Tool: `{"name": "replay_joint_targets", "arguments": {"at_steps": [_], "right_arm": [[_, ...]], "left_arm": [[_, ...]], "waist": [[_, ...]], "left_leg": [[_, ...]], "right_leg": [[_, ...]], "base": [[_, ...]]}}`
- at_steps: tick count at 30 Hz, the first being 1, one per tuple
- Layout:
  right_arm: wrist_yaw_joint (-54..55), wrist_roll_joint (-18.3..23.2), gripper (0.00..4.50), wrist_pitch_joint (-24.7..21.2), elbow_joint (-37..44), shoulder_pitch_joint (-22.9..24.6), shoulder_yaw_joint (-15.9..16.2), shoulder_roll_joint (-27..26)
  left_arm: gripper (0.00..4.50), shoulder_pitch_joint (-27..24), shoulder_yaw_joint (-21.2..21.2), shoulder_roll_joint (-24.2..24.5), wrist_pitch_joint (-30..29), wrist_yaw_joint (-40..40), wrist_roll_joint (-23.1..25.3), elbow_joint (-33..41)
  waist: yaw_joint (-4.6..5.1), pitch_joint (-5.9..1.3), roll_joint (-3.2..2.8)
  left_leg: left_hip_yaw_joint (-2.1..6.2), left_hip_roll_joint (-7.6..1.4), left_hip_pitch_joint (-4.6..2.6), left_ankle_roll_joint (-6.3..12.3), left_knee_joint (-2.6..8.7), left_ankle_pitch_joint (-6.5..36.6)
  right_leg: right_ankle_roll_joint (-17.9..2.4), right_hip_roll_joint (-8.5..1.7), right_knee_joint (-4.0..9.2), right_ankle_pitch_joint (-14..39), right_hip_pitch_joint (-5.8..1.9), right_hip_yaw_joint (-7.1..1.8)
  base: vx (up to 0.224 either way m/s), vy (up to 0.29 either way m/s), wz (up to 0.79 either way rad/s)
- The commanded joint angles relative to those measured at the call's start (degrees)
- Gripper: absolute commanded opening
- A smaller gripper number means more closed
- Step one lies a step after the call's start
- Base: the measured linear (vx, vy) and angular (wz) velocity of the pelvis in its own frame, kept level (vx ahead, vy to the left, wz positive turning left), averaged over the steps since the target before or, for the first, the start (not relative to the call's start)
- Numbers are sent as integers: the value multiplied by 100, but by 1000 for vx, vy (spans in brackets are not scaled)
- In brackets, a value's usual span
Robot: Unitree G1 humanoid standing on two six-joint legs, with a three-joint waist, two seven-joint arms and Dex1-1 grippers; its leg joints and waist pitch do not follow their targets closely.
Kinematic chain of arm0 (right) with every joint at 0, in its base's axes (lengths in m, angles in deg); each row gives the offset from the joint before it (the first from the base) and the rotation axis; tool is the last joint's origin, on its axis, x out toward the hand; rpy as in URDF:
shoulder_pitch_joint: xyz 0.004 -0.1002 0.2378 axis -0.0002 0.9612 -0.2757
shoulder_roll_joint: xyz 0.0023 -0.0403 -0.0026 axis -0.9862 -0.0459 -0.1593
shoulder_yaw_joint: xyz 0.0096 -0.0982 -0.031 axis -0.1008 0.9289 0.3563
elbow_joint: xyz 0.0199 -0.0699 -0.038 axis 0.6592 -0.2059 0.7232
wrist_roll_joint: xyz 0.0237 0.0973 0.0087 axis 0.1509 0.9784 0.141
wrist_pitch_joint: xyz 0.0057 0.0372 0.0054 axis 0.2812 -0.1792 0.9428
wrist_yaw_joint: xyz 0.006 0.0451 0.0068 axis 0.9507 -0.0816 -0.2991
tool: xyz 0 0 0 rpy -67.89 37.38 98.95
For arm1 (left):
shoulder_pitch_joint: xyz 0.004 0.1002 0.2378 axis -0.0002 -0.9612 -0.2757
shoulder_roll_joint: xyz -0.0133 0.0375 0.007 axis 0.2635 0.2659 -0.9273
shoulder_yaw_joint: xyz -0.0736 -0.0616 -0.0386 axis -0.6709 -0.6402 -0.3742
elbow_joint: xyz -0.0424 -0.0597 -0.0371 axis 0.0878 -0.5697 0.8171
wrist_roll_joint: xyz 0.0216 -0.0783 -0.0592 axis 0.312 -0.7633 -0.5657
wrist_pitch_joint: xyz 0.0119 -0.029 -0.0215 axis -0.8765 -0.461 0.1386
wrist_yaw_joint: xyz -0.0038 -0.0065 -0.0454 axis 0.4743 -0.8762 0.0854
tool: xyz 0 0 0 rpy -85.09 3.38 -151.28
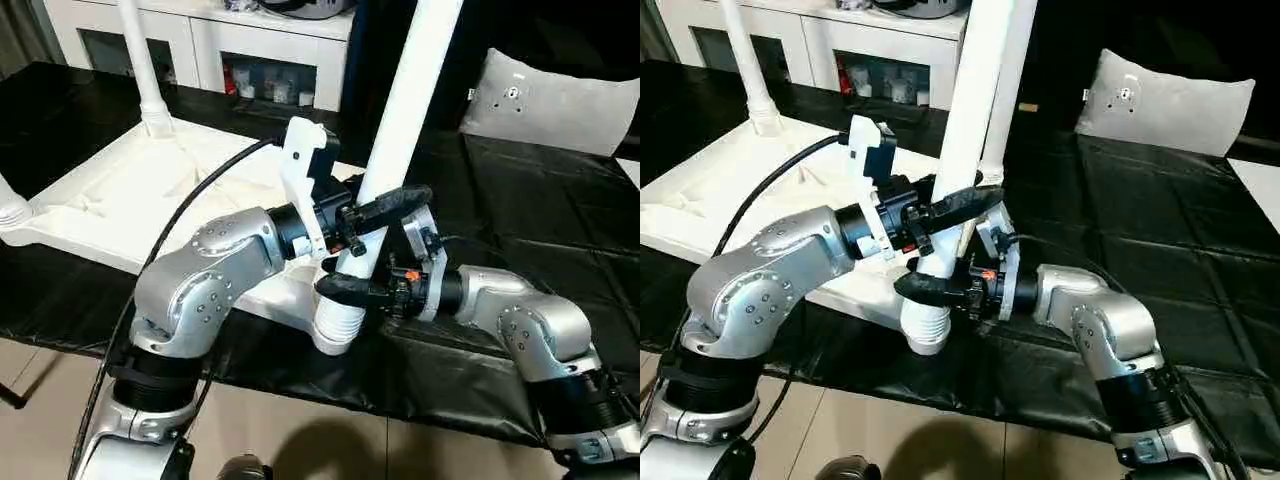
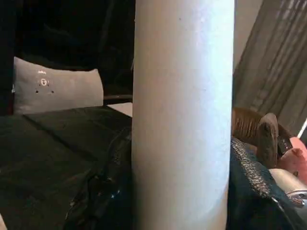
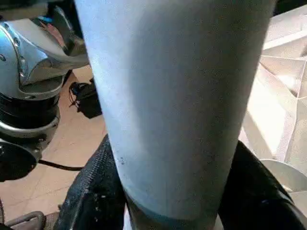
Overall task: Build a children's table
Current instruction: Pick table leg
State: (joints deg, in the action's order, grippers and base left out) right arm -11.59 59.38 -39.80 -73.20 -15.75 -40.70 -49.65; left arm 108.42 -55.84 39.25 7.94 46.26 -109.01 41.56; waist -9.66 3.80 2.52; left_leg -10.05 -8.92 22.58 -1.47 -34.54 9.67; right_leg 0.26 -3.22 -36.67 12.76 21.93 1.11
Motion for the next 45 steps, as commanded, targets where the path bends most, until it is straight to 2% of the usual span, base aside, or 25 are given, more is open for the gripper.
{"name": "replay_joint_targets", "arguments": {"at_steps": [1, 5, 11, 15, 16, 17, 18, 20, 21, 22, 24, 27, 28, 30, 31, 32, 34, 36, 37, 39, 40, 41, 42, 43, 45], "right_arm": [[232, 13, 196, -27, -57, -55, -153, -6], [306, -36, 195, 2, -80, -57, -128, -45], [573, -306, 193, 295, -233, -31, -76, -288], [976, -346, 193, 538, -286, -7, -259, -528], [1119, -361, 193, 573, -312, 10, -332, -577], [1119, -361, 193, 573, -312, 10, -332, -577], [1346, -399, 193, 524, -303, 57, -400, -638], [1351, -383, 193, 476, -211, 110, -389, -634], [1251, -301, 193, 401, 34, 256, -353, -598], [1251, -301, 193, 401, 34, 256, -353, -598], [1233, -178, 192, 370, 293, 441, -428, -576], [1421, -223, 191, 504, 436, 647, -548, -546], [1499, -231, 191, 525, 476, 708, -588, -537], [1781, -339, 191, 582, 609, 919, -709, -524], [1781, -339, 191, 582, 609, 919, -709, -524], [1869, -456, 191, 623, 679, 968, -708, -482], [2233, -750, 191, 731, 859, 1090, -792, -422], [2763, -1051, 191, 794, 976, 1176, -960, -425], [2945, -1111, 191, 780, 1008, 1199, -1023, -435], [3163, -1155, 191, 769, 1047, 1216, -1122, -480], [3323, -1153, 191, 740, 1114, 1256, -1181, -523], [3470, -1196, 191, 800, 1203, 1313, -1205, -596], [3619, -1240, 191, 785, 1261, 1353, -1200, -665], [3917, -1636, 191, 1032, 1304, 1470, -1064, -695], [4149, -2056, 191, 1508, 1312, 1616, -956, -735]], "left_arm": [[240, 89, 87, -80, -152, -98, -144, 81], [261, 94, 6, -189, -263, -98, -367, 165], [321, 29, 329, -340, -238, -284, -504, 521], [341, 42, 348, -627, -95, -119, -404, 458], [342, 40, 277, -648, -33, -89, -394, 402], [342, 40, 277, -648, -33, -89, -394, 402], [342, 14, 32, -745, 55, 33, -466, 303], [342, -6, -125, -816, 143, 114, -502, 234], [342, -49, -416, -934, 286, 253, -581, 47], [342, -49, -416, -934, 286, 253, -581, 47], [342, -124, -811, -1044, 420, 311, -812, -138], [342, -259, -1039, -975, 548, 283, -842, -148], [342, -297, -1095, -945, 577, 290, -801, -147], [342, -465, -1198, -744, 699, 370, -509, -144], [342, -465, -1198, -744, 699, 370, -509, -144], [342, -505, -1221, -682, 723, 452, -435, -135], [342, -646, -1226, -452, 764, 693, -124, -116], [342, -898, -1157, -179, 820, 918, 303, -77], [342, -994, -1122, -99, 872, 993, 460, -59], [342, -1192, -1056, -39, 934, 1126, 682, 15], [342, -1397, -1014, -47, 1068, 1300, 914, 84], [342, -1629, -1013, -106, 1199, 1461, 1077, 165], [342, -1812, -991, -116, 1220, 1585, 1206, 227], [342, -2175, -945, -134, 1209, 1932, 1516, 337], [342, -2503, -890, -127, 1165, 2317, 1835, 433]], "waist": [[15, -408, 30], [13, -406, 41], [11, -404, 32], [10, -401, 33], [12, -400, 77], [13, -401, 59], [26, -405, -31], [52, -402, 17], [48, -402, 5], [39, -403, 10], [20, -409, -33], [46, -405, 19], [47, -399, 15], [79, -393, -54], [106, -384, -46], [108, -389, -89], [149, -382, -83], [188, -376, -144], [199, -382, -122], [197, -380, -123], [206, -379, -93], [210, -377, -94], [208, -382, -113], [212, -392, -232], [260, -384, -154]], "left_leg": [[140, -393, -174, -158, 398, 848], [139, -388, -168, -182, 398, 863], [142, -393, -168, -175, 405, 885], [142, -399, -167, -201, 412, 911], [143, -397, -160, -175, 415, 878], [140, -398, -166, -175, 415, 874], [151, -399, -173, -217, 416, 918], [149, -394, -170, -271, 427, 1020], [150, -395, -180, -289, 430, 1058], [143, -394, -184, -281, 423, 1046], [153, -390, -174, -296, 422, 1064], [157, -389, -167, -290, 438, 1139], [158, -387, -163, -284, 445, 1145], [175, -398, -179, -325, 463, 1242], [171, -399, -184, -358, 474, 1382], [188, -395, -189, -392, 477, 1425], [193, -398, -186, -446, 494, 1498], [200, -392, -202, -529, 503, 1617], [197, -389, -203, -531, 499, 1612], [193, -392, -202, -503, 504, 1605], [181, -389, -198, -482, 500, 1604], [181, -399, -189, -455, 502, 1548], [185, -406, -182, -423, 504, 1499], [197, -412, -186, -452, 496, 1478], [189, -408, -173, -481, 515, 1555]], "right_leg": [[-1081, -504, 434, 609, -186, -203], [-1101, -509, 436, 658, -189, -199], [-1050, -509, 441, 662, -183, -205], [-1029, -514, 451, 703, -178, -210], [-1007, -514, 442, 701, -191, -206], [-998, -515, 447, 704, -179, -207], [-997, -510, 445, 699, -162, -209], [-995, -494, 461, 668, -183, -205], [-989, -493, 466, 651, -181, -207], [-999, -493, 462, 602, -181, -210], [-1038, -492, 453, 473, -193, -208], [-989, -492, 472, 548, -205, -204], [-956, -493, 480, 603, -206, -207], [-831, -485, 497, 800, -181, -214], [-770, -477, 521, 921, -176, -213], [-761, -482, 507, 972, -178, -211], [-728, -473, 529, 1058, -173, -209], [-643, -462, 524, 1131, -146, -213], [-619, -463, 532, 1151, -144, -219], [-615, -471, 538, 1224, -137, -227], [-611, -464, 548, 1251, -136, -228], [-611, -466, 550, 1191, -137, -230], [-623, -472, 539, 1085, -138, -230], [-635, -465, 517, 940, -113, -232], [-595, -439, 539, 910, -134, -216]], "base": [[0, 0, 0], [0, 0, 0], [0, 0, 0], [0, 0, 0], [0, 0, 0], [0, 0, 0], [0, 0, 0], [0, 0, 0], [0, 0, 0], [0, 0, 0], [0, 0, 0], [0, 0, 0], [0, 0, 0], [0, 0, 0], [0, 0, 0], [0, 0, 0], [0, 0, 0], [0, 0, 0], [0, 0, 0], [0, 0, 0], [0, 0, 0], [0, 0, 0], [0, 0, 0], [0, 0, 0], [0, 0, 0]]}}
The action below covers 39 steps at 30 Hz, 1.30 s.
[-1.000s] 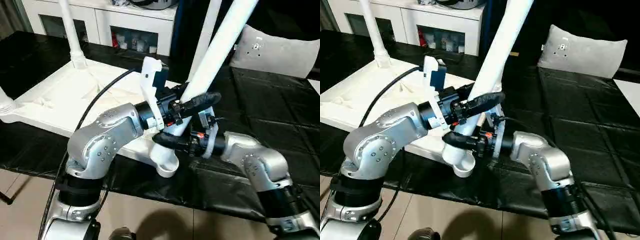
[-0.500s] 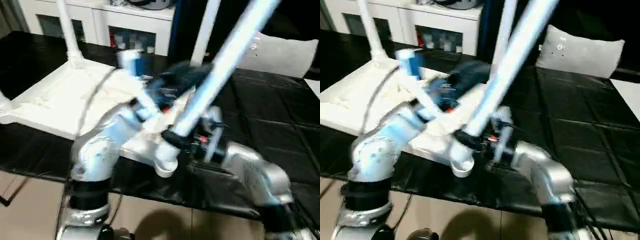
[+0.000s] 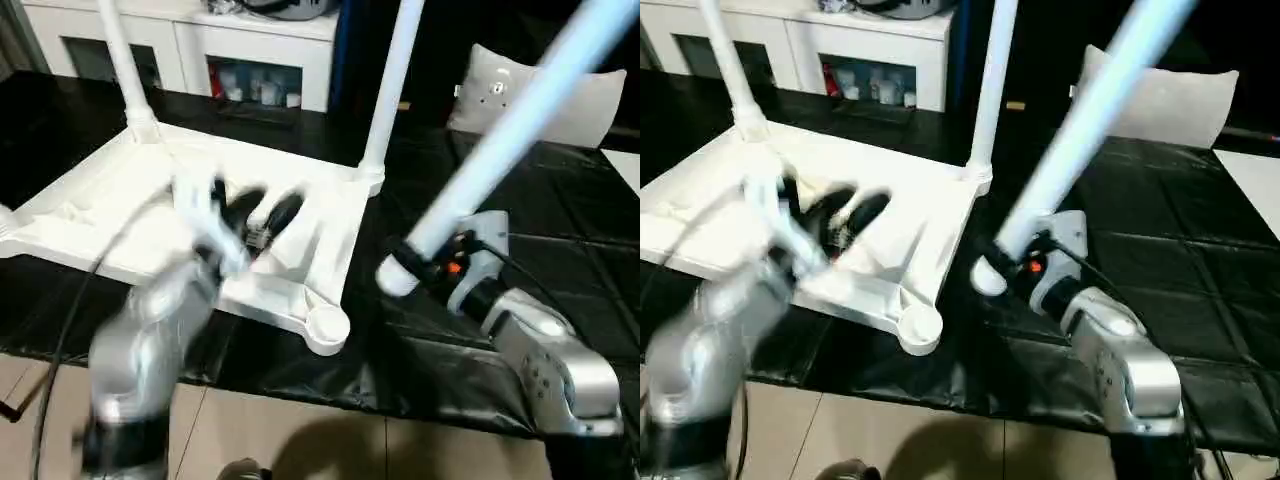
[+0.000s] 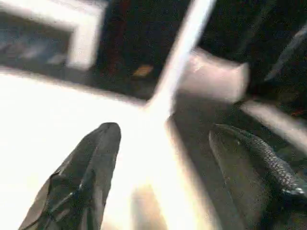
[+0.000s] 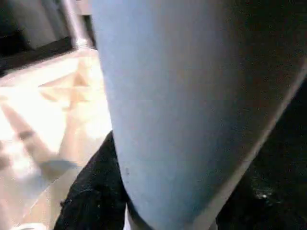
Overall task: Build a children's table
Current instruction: Pick table leg, then move to table
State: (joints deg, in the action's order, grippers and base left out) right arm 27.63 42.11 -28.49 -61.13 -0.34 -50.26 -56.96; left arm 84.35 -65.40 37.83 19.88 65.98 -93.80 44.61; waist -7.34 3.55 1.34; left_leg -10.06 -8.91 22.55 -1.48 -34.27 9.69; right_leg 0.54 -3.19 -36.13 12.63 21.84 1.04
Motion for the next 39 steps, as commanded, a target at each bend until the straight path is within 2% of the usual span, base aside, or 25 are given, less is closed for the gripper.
{"name": "replay_joint_targets", "arguments": {"at_steps": [1, 2, 4, 7, 8, 9, 13, 21, 23, 24, 25, 26, 27, 28, 29, 30, 31, 32, 33, 34, 35, 36, 37, 38, 39], "right_arm": [[231, -338, 191, 395, 106, 80, 1, -7], [296, -191, 191, 289, 267, 213, -132, -100], [203, 277, 191, 295, 420, 297, -403, -327], [239, 417, 191, 374, 431, 356, -526, -437], [281, 380, 191, 373, 321, 444, -493, -461], [418, 227, 191, 349, 222, 550, -421, -463], [519, 82, 191, 322, 188, 759, -343, -505], [608, -48, 191, 442, 47, 702, -270, -466], [610, -35, 191, 401, 134, 783, -263, -458], [585, -10, 191, 394, 199, 893, -298, -460], [586, -16, 191, 402, 200, 912, -324, -456], [589, 7, 191, 388, 196, 900, -358, -463], [589, 22, 191, 373, 199, 887, -381, -465], [580, 0, 191, 397, 157, 856, -383, -451], [564, -36, 191, 459, 84, 835, -361, -433], [547, -80, 191, 488, 44, 866, -318, -407], [553, -131, 191, 483, 41, 898, -267, -364], [498, -66, 191, 397, 212, 986, -211, -331], [458, 3, 191, 362, 319, 1044, -204, -326], [451, 12, 191, 352, 350, 1070, -207, -311], [486, -36, 191, 359, 308, 1059, -208, -302], [513, -69, 191, 364, 262, 1037, -215, -294], [619, -5, 191, 380, 166, 973, -307, -415], [664, 20, 191, 361, 156, 934, -330, -462], [696, 34, 191, 343, 156, 905, -340, -492]], "left_arm": [[342, -104, 67, 15, -30, 357, 324, 130], [342, -255, 69, 2, 106, 585, 539, 184], [342, -356, -7, -32, 324, 736, 685, 142], [342, -418, -42, -49, 891, 897, 1043, -17], [342, -516, -51, -16, 979, 879, 1121, -49], [342, -631, -5, 47, 1007, 887, 1216, -38], [342, -839, 61, 86, 1013, 913, 1282, -5], [342, -879, 116, -144, 1293, 960, 1363, -267], [342, -911, 157, -153, 1244, 934, 1352, -207], [342, -930, 197, -150, 1252, 910, 1387, -245], [342, -915, 195, -148, 1262, 924, 1414, -284], [342, -890, 186, -145, 1244, 932, 1417, -281], [342, -873, 183, -146, 1229, 938, 1418, -269], [342, -837, 178, -146, 1262, 927, 1416, -293], [342, -803, 165, -151, 1328, 911, 1421, -356], [342, -798, 137, -155, 1355, 960, 1463, -407], [342, -797, 116, -153, 1354, 1012, 1511, -430], [342, -815, 102, -142, 1295, 979, 1469, -343], [342, -835, 111, -133, 1262, 934, 1431, -278], [342, -839, 130, -118, 1247, 918, 1449, -251], [342, -840, 148, -92, 1260, 921, 1497, -255], [342, -828, 164, -73, 1270, 922, 1532, -267], [342, -860, 154, -68, 1299, 956, 1564, -255], [342, -871, 130, -88, 1295, 979, 1547, -238], [342, -879, 108, -105, 1290, 996, 1530, -224]], "waist": [[38, -369, -53], [54, -359, -86], [73, -339, -80], [123, -322, -59], [141, -315, -28], [140, -299, -109], [193, -306, -78], [239, -307, -134], [223, -317, -115], [199, -346, -151], [132, -307, -56], [80, -322, -21], [31, -329, -20], [-87, -337, -23], [-111, -361, -48], [-87, -379, -150], [-42, -387, -183], [51, -411, -218], [234, -391, -242], [338, -392, -247], [383, -369, -283], [454, -323, -255], [486, -331, -219], [492, -320, -190], [466, -342, 10]], "left_leg": [[187, -402, -158, -478, 480, 1533], [181, -390, -185, -455, 471, 1631], [196, -392, -173, -372, 490, 1799], [227, -403, -171, -358, 516, 2026], [218, -405, -182, -369, 513, 2076], [227, -394, -178, -403, 522, 2136], [227, -378, -183, -474, 518, 2302], [237, -380, -173, -453, 513, 2300], [190, -349, -126, -265, 481, 2174], [11, -370, -284, -293, 291, 1976], [-18, -311, -229, -269, 199, 1995], [2, -301, -160, -184, 189, 1854], [14, -289, -132, -74, 119, 1755], [260, -341, 92, 620, -27, 1228], [306, -377, 88, 746, -83, 1058], [350, -404, 53, 930, -28, 926], [321, -401, 2, 1046, 87, 932], [187, -335, -166, 1322, 273, 991], [114, -275, -317, 1546, 452, 1256], [106, -268, -414, 1651, 568, 1304], [78, -270, -403, 1624, 674, 1353], [49, -292, -287, 1419, 907, 1645], [117, -322, -273, 1358, 930, 1744], [120, -340, -284, 1051, 957, 2044], [34, -262, -180, 494, 856, 2564]], "right_leg": [[-608, -448, 481, 898, -129, -219], [-599, -440, 503, 1003, -98, -227], [-561, -438, 529, 1159, -103, -232], [-521, -441, 564, 1508, -86, -219], [-491, -440, 576, 1569, -72, -224], [-485, -449, 580, 1668, -54, -231], [-438, -447, 608, 1889, -36, -238], [-467, -438, 599, 1714, -28, -245], [-543, -524, 622, 1619, -65, -294], [-493, -499, 737, 1759, 80, -516], [-445, -549, 786, 2124, 26, -672], [-408, -612, 782, 2188, -74, -747], [-392, -686, 817, 2263, -99, -860], [-497, -1205, 912, 2266, -263, -929], [-562, -1278, 929, 2224, -243, -921], [-711, -1158, 902, 2044, -185, -836], [-759, -975, 838, 1833, -151, -722], [-785, -599, 698, 1394, -49, -455], [-695, -282, 538, 1303, 78, -125], [-562, -81, 290, 1168, 181, 163], [-445, 11, 100, 1130, 227, 298], [-42, 74, -287, 967, 176, 499], [116, 11, -381, 830, 136, 528], [168, -158, -313, 695, 104, 525], [144, -650, 192, 991, 0, 245]], "base": [[0, 0, 0], [0, 0, 0], [0, 0, 0], [0, 0, 0], [0, 0, 0], [0, 0, 0], [0, 0, 0], [0, 0, 0], [0, 0, 0], [0, 0, 0], [0, 0, 0], [19, 42, -26], [35, 79, -27], [35, 79, -27], [7, 115, -8], [3, 151, 4], [3, 151, 4], [-13, 181, 7], [-24, 203, 4], [-24, 203, 4], [-23, 201, 10], [-39, 157, 8], [-39, 157, 8], [-62, 106, -6], [-82, 75, 6]]}}
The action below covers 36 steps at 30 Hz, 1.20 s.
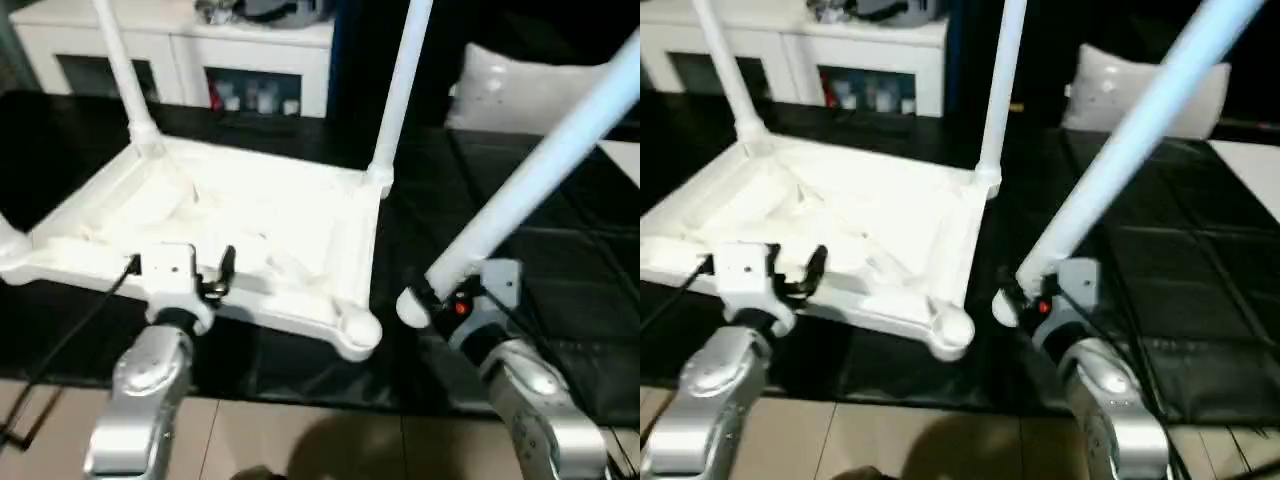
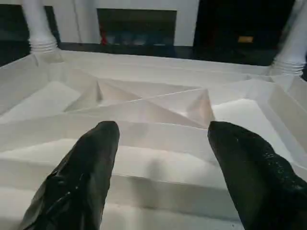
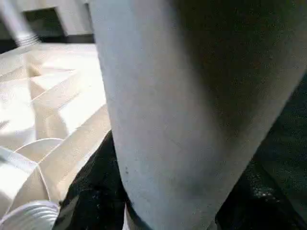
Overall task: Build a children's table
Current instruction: Move to table
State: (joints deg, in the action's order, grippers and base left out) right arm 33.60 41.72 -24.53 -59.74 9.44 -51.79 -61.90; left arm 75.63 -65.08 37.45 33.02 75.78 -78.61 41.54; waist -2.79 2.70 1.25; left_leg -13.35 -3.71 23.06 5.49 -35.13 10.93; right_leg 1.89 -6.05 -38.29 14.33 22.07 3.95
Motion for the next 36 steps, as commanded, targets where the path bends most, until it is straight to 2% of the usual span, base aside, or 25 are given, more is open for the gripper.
{"name": "replay_joint_targets", "arguments": {"at_steps": [1, 2, 3, 4, 5, 6, 7, 8, 9, 11, 12, 13, 14, 15, 16, 17, 18, 20, 23, 26, 28, 30, 33, 34, 36], "right_arm": [[123, 77, 191, -83, 26, -101, -184, -20], [139, 44, 191, -38, 22, -127, -170, -36], [133, 61, 191, 34, -30, -157, -186, -84], [109, 30, 191, 75, -18, -124, -168, -59], [101, 21, 191, 84, -12, -112, -162, -49], [67, 63, 191, 26, 57, -66, -142, -16], [53, 105, 191, -24, 96, -50, -132, -5], [53, 105, 191, -24, 96, -50, -132, -5], [15, 64, 191, -73, 84, -44, -61, 51], [-4, -28, 191, -51, 16, -58, -22, 85], [-4, -28, 191, -51, 16, -58, -22, 85], [-7, -44, 191, -41, -4, -68, -24, 82], [-4, -39, 191, -18, -24, -95, -36, 65], [4, -50, 191, 46, -100, -146, -49, 34], [56, -119, 191, 64, -146, -180, -37, 38], [99, -168, 191, 65, -174, -207, -21, 39], [108, -179, 191, 66, -180, -213, -17, 40], [7, -154, 191, -1, 18, -155, 123, 78], [-129, -234, 191, 19, 79, -38, 267, 218], [-149, -187, 191, 54, -24, -115, 107, 264], [-89, -243, 191, 87, -182, -217, 25, 254], [-47, -281, 191, 74, -218, -254, 36, 275], [-172, -137, 191, 46, -61, -256, 125, 285], [-192, -139, 191, 67, -87, -261, 159, 290], [-170, -167, 191, 116, -199, -288, 175, 269]], "left_arm": [[342, -2, 60, -71, -35, 15, -2, 88], [342, -6, 68, -71, -28, 7, 7, 82], [342, -4, 105, -92, 6, 22, 57, -3], [342, -15, 154, -97, -9, 47, 118, -19], [342, -18, 169, -98, -16, 56, 136, -23], [342, -64, 233, -105, -79, 3, 115, 84], [342, -93, 260, -107, -115, -49, 73, 162], [342, -93, 260, -107, -115, -49, 73, 162], [342, -142, 252, -129, -119, -73, 16, 211], [342, -123, 233, -152, -143, -23, 84, 131], [342, -123, 233, -152, -143, -23, 84, 131], [342, -108, 234, -150, -115, -6, 120, 101], [342, -63, 218, -158, -81, -28, 89, 65], [342, 18, 193, -168, -8, -37, 75, -50], [342, 36, 203, -160, 35, -45, 92, -98], [342, 49, 206, -146, 55, -53, 103, -127], [342, 52, 206, -143, 60, -55, 106, -133], [342, -148, 182, -200, 10, -7, 60, 48], [342, -254, 250, -154, 102, -35, 168, 48], [342, -173, 379, -49, 178, 21, 451, 96], [342, -141, 410, -27, 111, 118, 555, 61], [342, -145, 390, -48, 65, 152, 561, 67], [342, -239, 363, -52, 93, 0, 440, 135], [342, -231, 382, -6, 128, -44, 478, 110], [342, -192, 413, 45, 209, -97, 525, 55]], "waist": [[-177, -259, 99], [-144, -275, 43], [-21, -250, -10], [-1, -154, 21], [-51, -177, -70], [171, -78, -233], [450, -193, -376], [417, -204, -480], [421, -138, -472], [403, -145, -353], [334, -187, -156], [156, -188, -59], [139, -192, 8], [79, -167, -109], [91, -127, -183], [224, -87, -302], [230, -114, -373], [198, -130, -362], [173, -114, -237], [110, -70, -157], [96, -81, -232], [168, -101, -309], [138, -119, -323], [114, -133, -318], [96, -239, -198]], "left_leg": [[337, -640, -249, -507, 303, 2595], [1114, -474, 154, -731, -1119, 1414], [1406, -574, 464, -1166, -1243, 929], [1389, -641, 364, -1298, -1066, 1016], [1212, -608, 107, -1084, -390, 1203], [1150, -585, -153, -604, 242, 2283], [1350, -671, -295, -604, 659, 3351], [1363, -574, -312, -608, 772, 3442], [1379, -632, -384, -241, 799, 3212], [1425, -757, -434, -330, 801, 3407], [1396, -802, -358, -699, 782, 3586], [1219, -720, -246, -999, 237, 3111], [1220, -768, -199, -945, -15, 2411], [1286, -905, -195, -903, -84, 1396], [1355, -972, -228, -977, 118, 1705], [1437, -1039, -158, -1459, 572, 3284], [1434, -922, -204, -1958, 773, 4540], [1295, -842, -309, -2081, 747, 4785], [1278, -880, -200, -1738, 628, 4021], [1269, -933, -194, -1493, 590, 3602], [1372, -1001, -235, -1720, 648, 3787], [1611, -1221, -282, -2245, 957, 4427], [1691, -1491, -286, -1624, 1233, 4093], [1612, -1411, -312, -1393, 1149, 3824], [1356, -980, -271, -797, 828, 2942]], "right_leg": [[-221, -1080, 922, 1601, 96, -554], [-580, -2012, 1340, 2568, -120, -1252], [-815, -1955, 1187, 2799, -490, -808], [-1013, -1731, 1214, 2955, -406, -531], [-1369, -1058, 1097, 2949, -374, -147], [-1063, -155, 699, 2970, -21, 227], [-607, 211, -98, 1506, -31, 268], [-477, 290, -340, 901, -7, 307], [-370, 245, -298, 353, 58, 311], [-361, 62, -44, 76, -34, 196], [-367, -231, 245, 319, -191, -67], [-880, -1065, 837, 1483, -266, -576], [-1090, -1330, 1014, 1969, -351, -699], [-1229, -1320, 1031, 2244, -428, -564], [-1195, -1032, 959, 2398, -369, -414], [-896, -434, 645, 2070, -292, -229], [-660, -258, 472, 1410, -272, -160], [-673, -351, 567, 1058, -183, -201], [-768, -679, 776, 1645, -270, -337], [-789, -765, 853, 2031, -240, -398], [-731, -610, 767, 1824, -244, -345], [-395, -164, 420, 691, -273, -176], [-49, 82, -168, 400, -121, -150], [-34, 94, -166, 392, -52, -181], [-227, -130, 331, 289, -148, -352]], "base": [[-82, 75, 6], [-34, 125, -15], [-17, 217, -55], [-17, 217, -55], [-53, 271, -33], [-81, 222, 7], [-81, 222, 7], [-95, 203, 8], [-71, 203, -4], [-69, 170, -5], [-65, 99, 1], [-65, 99, 1], [-28, 101, 3], [-22, 118, -12], [-22, 118, -12], [-60, 102, -15], [-51, 74, 1], [-25, 37, 1], [0, 0, 0], [0, 0, 0], [0, 0, 0], [0, 0, 0], [7, -57, 8], [16, -115, 15], [11, -187, 2]]}}
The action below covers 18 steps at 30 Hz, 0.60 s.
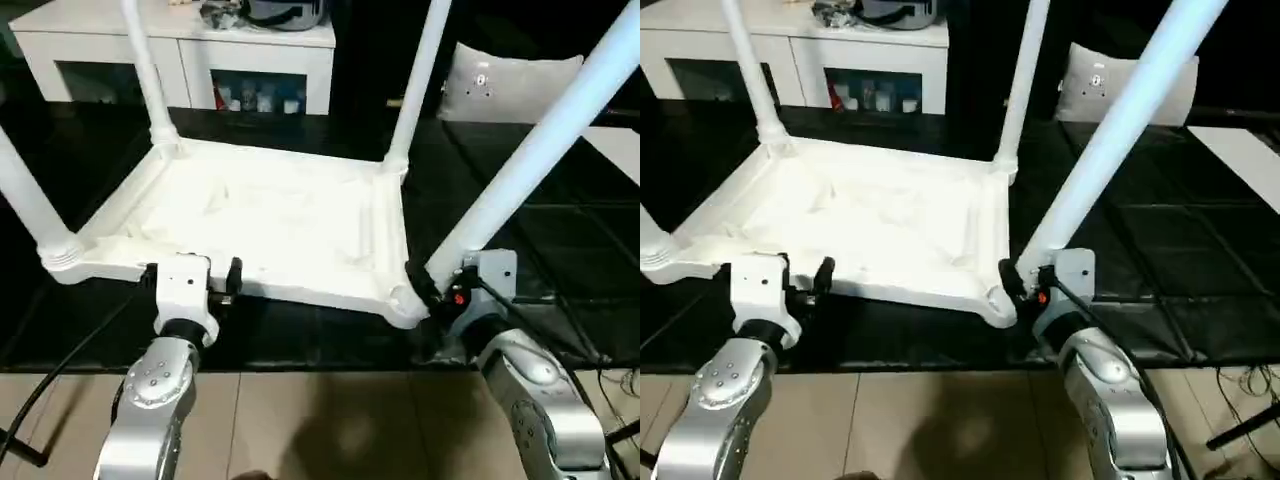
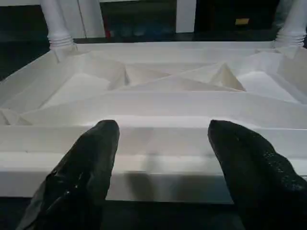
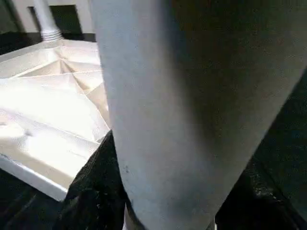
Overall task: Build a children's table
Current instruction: Move to table
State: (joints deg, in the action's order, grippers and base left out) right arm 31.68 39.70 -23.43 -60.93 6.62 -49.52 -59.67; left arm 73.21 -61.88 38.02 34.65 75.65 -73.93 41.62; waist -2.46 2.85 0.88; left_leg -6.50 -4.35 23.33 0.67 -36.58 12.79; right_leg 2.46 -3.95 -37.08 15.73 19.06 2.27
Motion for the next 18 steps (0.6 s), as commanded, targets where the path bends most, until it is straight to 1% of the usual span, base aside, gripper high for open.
{"name": "replay_joint_targets", "arguments": {"at_steps": [1, 2, 3, 4, 5, 6, 7, 8, 9, 10, 11, 12, 13, 14, 15, 16, 17, 18], "right_arm": [[44, 25, 191, -3, -113, -21, -60, 18], [68, 58, 191, -45, -111, -47, -72, -35], [63, 126, 191, -99, -76, -67, -81, -98], [62, 130, 191, -102, -74, -69, -81, -101], [7, 177, 191, -161, 12, -52, -25, -141], [-27, 178, 191, -171, 52, -25, 18, -139], [-41, 165, 191, -165, 75, 5, 54, -144], [-16, 168, 191, -147, 52, 1, 32, -166], [-2, 168, 191, -135, 36, -2, 15, -181], [18, 164, 191, -112, 16, -7, -5, -195], [33, 191, 191, -112, 29, -4, -27, -204], [51, 230, 191, -115, 53, 1, -55, -215], [51, 248, 191, -124, 97, 15, -55, -216], [31, 272, 191, -146, 184, 42, -51, -221], [-26, 250, 191, -119, 273, 61, -4, -214], [-30, 245, 191, -114, 277, 62, 0, -212], [-30, 218, 191, -61, 286, 53, 13, -211], [-24, 264, 191, -48, 293, 24, -13, -248]], "left_arm": [[342, 61, 118, 27, 0, -77, 119, 53], [342, 59, 125, 43, -19, -107, 108, 100], [342, 44, 118, 38, -76, -187, -1, 187], [342, 43, 117, 37, -79, -193, -9, 193], [342, 30, 122, 44, -71, -298, -119, 287], [342, 43, 138, 66, -35, -351, -137, 303], [342, 70, 149, 103, 14, -391, -129, 302], [342, 94, 125, 100, 8, -383, -142, 299], [342, 109, 107, 98, 3, -374, -149, 296], [342, 125, 85, 87, 2, -391, -193, 286], [342, 140, 92, 99, 4, -409, -189, 285], [342, 158, 108, 116, 7, -436, -177, 284], [342, 158, 124, 132, -14, -479, -189, 312], [342, 155, 149, 166, -64, -553, -206, 371], [342, 168, 159, 219, -116, -659, -252, 411], [342, 170, 159, 223, -119, -667, -255, 412], [342, 191, 162, 257, -130, -691, -247, 397], [342, 228, 153, 279, -119, -701, -238, 355]], "waist": [[-37, -232, -107], [-97, -255, 52], [-256, -336, 165], [-315, -309, 133], [-335, -283, 50], [-358, -276, 12], [-332, -258, -44], [-341, -266, -114], [-307, -254, -75], [-306, -257, -71], [-309, -264, -114], [-311, -262, -116], [-316, -261, -155], [-316, -261, -155], [-322, -239, -141], [-325, -216, -139], [-326, -200, -145], [-318, -131, -166]], "left_leg": [[403, -615, -95, -220, 617, 2259], [303, -543, 23, -158, 467, 1606], [217, -556, -3, 71, 334, 350], [177, -584, -36, 258, 417, -8], [173, -663, -32, 249, 554, 42], [168, -730, -81, 211, 604, 306], [182, -870, -128, 79, 713, 949], [210, -917, -159, 13, 732, 1082], [203, -945, -184, -52, 763, 1311], [204, -944, -182, -64, 772, 1337], [196, -936, -182, -87, 772, 1321], [196, -932, -180, -91, 776, 1290], [196, -923, -182, -102, 769, 1306], [196, -923, -182, -102, 769, 1306], [184, -924, -229, -214, 794, 1871], [175, -905, -254, -303, 813, 2327], [167, -894, -273, -340, 816, 2550], [151, -869, -332, -392, 822, 3022]], "right_leg": [[-650, -867, 623, 322, 95, -407], [-512, -1058, 756, 488, -42, -469], [-78, -1025, 661, -187, -103, -512], [35, -878, 630, -621, -45, -442], [-178, -739, 614, -509, -55, -307], [-335, -683, 636, -255, -16, -280], [-755, -556, 602, 234, 5, -267], [-857, -538, 574, 266, 20, -265], [-992, -512, 570, 211, 24, -270], [-1054, -527, 559, 142, 4, -272], [-1128, -538, 554, -35, -6, -279], [-1169, -546, 539, -185, -27, -277], [-1194, -555, 526, -240, -38, -274], [-1194, -555, 526, -240, -38, -274], [-1136, -570, 590, 430, -75, -280], [-1077, -561, 650, 1172, -104, -274], [-1039, -560, 696, 1599, -120, -273], [-946, -539, 828, 2597, -123, -253]], "base": [[4, -209, -6], [18, -215, -13], [26, -179, -9], [26, -179, -9], [17, -134, -6], [25, -86, -5], [25, -86, -5], [0, 0, 0], [0, 0, 0], [0, 0, 0], [0, 0, 0], [0, 0, 0], [0, 0, 0], [0, 0, 0], [0, 0, 0], [0, 0, 0], [0, 0, 0], [0, 0, 0]]}}
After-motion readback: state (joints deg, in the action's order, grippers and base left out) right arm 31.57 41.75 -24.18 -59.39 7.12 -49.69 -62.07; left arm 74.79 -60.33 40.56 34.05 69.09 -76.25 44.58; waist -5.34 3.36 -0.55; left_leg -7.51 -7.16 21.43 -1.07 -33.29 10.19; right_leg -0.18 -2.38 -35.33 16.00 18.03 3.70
